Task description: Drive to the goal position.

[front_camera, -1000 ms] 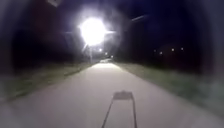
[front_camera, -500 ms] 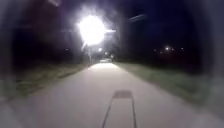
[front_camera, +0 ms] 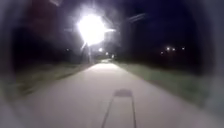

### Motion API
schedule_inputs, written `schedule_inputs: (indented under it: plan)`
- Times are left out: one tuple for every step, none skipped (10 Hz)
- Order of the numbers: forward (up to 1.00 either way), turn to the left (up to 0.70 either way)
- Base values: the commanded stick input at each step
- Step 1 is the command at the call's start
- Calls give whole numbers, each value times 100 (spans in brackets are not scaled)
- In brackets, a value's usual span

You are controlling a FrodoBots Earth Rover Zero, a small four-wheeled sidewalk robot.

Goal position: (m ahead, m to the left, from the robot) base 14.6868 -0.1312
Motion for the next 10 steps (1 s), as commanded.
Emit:
schedule_inputs:
  plan:
    - [100, 6]
    - [100, 3]
    - [100, 2]
    - [100, 2]
    - [100, 2]
    - [100, 2]
    - [100, 2]
    - [100, 2]
    - [100, 2]
    - [100, 2]
